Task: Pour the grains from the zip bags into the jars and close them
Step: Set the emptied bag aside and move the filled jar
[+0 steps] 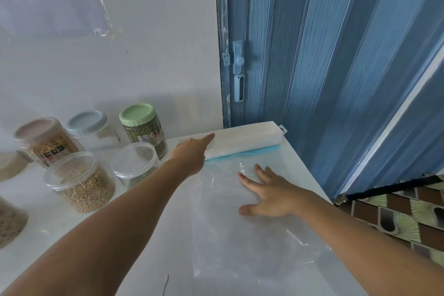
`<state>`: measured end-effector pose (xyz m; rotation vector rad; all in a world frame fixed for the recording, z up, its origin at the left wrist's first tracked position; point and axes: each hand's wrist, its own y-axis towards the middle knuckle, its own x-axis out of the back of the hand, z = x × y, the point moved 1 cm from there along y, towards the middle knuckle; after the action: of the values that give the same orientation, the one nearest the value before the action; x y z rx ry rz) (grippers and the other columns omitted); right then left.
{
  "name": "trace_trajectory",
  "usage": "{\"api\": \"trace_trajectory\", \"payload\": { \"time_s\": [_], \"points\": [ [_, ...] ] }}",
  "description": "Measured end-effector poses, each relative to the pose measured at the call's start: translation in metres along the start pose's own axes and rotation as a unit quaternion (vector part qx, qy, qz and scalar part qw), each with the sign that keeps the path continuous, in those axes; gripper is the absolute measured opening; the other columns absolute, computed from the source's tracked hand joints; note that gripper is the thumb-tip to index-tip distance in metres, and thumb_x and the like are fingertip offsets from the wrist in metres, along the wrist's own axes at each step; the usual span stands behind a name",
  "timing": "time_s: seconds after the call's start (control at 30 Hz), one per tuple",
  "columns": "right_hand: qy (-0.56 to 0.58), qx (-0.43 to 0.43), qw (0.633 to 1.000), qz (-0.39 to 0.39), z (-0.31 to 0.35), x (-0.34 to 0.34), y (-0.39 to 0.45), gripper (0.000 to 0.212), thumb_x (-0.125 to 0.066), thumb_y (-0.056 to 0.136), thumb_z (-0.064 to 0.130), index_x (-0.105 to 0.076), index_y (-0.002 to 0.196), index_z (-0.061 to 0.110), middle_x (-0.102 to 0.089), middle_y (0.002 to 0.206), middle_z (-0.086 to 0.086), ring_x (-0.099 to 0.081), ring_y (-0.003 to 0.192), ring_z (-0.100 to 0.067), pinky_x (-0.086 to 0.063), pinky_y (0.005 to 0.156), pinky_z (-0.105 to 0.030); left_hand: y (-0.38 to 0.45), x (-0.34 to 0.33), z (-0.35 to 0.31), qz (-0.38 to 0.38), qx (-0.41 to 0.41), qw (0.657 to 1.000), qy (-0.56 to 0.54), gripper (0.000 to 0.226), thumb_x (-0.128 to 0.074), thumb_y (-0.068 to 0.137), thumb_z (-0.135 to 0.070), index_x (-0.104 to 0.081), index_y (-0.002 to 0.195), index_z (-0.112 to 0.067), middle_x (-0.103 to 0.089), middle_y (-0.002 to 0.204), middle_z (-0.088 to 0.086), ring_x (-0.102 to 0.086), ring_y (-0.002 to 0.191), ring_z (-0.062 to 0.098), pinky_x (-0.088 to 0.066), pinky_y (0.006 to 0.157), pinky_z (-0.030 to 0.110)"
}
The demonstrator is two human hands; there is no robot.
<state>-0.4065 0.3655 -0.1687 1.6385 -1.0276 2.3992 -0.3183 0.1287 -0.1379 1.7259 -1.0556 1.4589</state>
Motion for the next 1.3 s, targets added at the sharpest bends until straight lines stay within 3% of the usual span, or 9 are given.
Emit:
{"api": "trace_trajectory", "payload": {
  "time_s": [0.17, 0.37, 0.6, 0.83, 1.0, 1.13, 1.23, 1.3],
  "points": [
    [-0.001, -0.005, 1.0, 0.005, -0.001, -0.002, 0.006, 0.104, -0.038, 0.08, 0.096, 0.017, 0.158, 0.054, 0.034, 0.168, -0.003, 0.028, 0.157, -0.029, 0.002, 0.128, -0.051, 0.012, -0.002, 0.01, -0.045, 0.011, 0.993, -0.11, 0.066, -0.056, 0.102, -0.007, -0.039, 0.157, -0.04, -0.072, 0.123, 0.003, -0.065, 0.113, 0.027, -0.053, 0.097, 0.038],
    [0.004, -0.011, 1.0, 0.004, -0.004, 0.004, 0.015, 0.106, -0.04, 0.08, 0.096, 0.017, 0.158, 0.053, 0.036, 0.167, -0.002, 0.029, 0.156, -0.028, 0.003, 0.129, -0.05, 0.01, 0.02, 0.003, -0.089, -0.038, 0.985, -0.144, 0.066, -0.057, 0.101, -0.005, -0.041, 0.158, -0.034, -0.071, 0.111, 0.003, -0.063, 0.1, 0.023, -0.052, 0.099, 0.038],
    [-0.001, -0.007, 1.0, -0.017, -0.005, 0.009, 0.028, 0.107, -0.043, 0.083, 0.092, 0.013, 0.162, 0.047, 0.033, 0.168, -0.006, 0.03, 0.155, -0.026, 0.001, 0.129, -0.049, -0.003, -0.004, 0.005, -0.063, -0.041, 0.991, -0.111, 0.068, -0.06, 0.1, -0.005, -0.041, 0.158, -0.037, -0.074, 0.119, 0.003, -0.068, 0.11, 0.026, -0.052, 0.1, 0.036],
    [0.013, -0.01, 0.999, -0.039, -0.005, 0.014, 0.03, 0.1, -0.043, 0.086, 0.088, 0.009, 0.162, 0.049, 0.026, 0.171, -0.007, 0.019, 0.159, -0.031, -0.004, 0.128, -0.049, 0.002, -0.008, 0.011, -0.079, -0.029, 0.989, -0.122, 0.065, -0.056, 0.101, -0.003, -0.044, 0.156, -0.036, -0.074, 0.116, 0.003, -0.067, 0.107, 0.026, -0.053, 0.101, 0.038],
    [-0.008, 0.001, 0.997, -0.07, -0.001, 0.025, 0.02, 0.091, -0.041, 0.091, 0.084, -0.013, 0.165, 0.039, 0.004, 0.175, -0.008, 0.008, 0.161, -0.028, -0.004, 0.128, -0.045, 0.001, -0.02, 0.015, -0.053, -0.023, 0.993, -0.106, 0.068, -0.054, 0.101, -0.005, -0.038, 0.158, -0.038, -0.072, 0.121, 0.005, -0.066, 0.112, 0.029, -0.053, 0.101, 0.041],
    [0.026, -0.006, 0.998, -0.055, 0.004, 0.049, -0.011, 0.079, -0.034, 0.095, 0.081, -0.019, 0.164, 0.044, -0.006, 0.175, 0.002, 0.001, 0.161, -0.018, -0.007, 0.127, -0.04, -0.011, -0.014, 0.002, -0.038, -0.041, 0.997, -0.057, 0.076, -0.06, 0.103, -0.026, -0.018, 0.165, -0.03, -0.051, 0.15, 0.012, -0.045, 0.139, 0.035, -0.04, 0.115, 0.048],
    [0.05, -0.001, 0.998, -0.024, 0.006, 0.052, -0.037, 0.079, -0.03, 0.092, 0.085, -0.014, 0.162, 0.052, -0.003, 0.175, 0.008, 0.002, 0.161, -0.013, -0.007, 0.128, -0.042, -0.052, 0.001, -0.019, -0.074, -0.076, 0.99, -0.097, 0.074, -0.051, 0.105, -0.049, -0.015, 0.166, -0.027, -0.031, 0.166, 0.004, -0.027, 0.152, 0.026, -0.028, 0.124, 0.047],
    [0.056, -0.004, 0.998, -0.007, 0.005, 0.042, -0.054, 0.082, -0.029, 0.089, 0.088, -0.007, 0.161, 0.055, 0.001, 0.175, 0.009, 0.006, 0.161, -0.013, -0.005, 0.128, -0.042, -0.09, 0.001, -0.033, 0.004, -0.112, 0.986, -0.125, 0.078, -0.042, 0.102, -0.065, -0.012, 0.166, -0.032, -0.021, 0.17, -0.005, -0.017, 0.156, 0.018, -0.02, 0.128, 0.042]
  ]
}}
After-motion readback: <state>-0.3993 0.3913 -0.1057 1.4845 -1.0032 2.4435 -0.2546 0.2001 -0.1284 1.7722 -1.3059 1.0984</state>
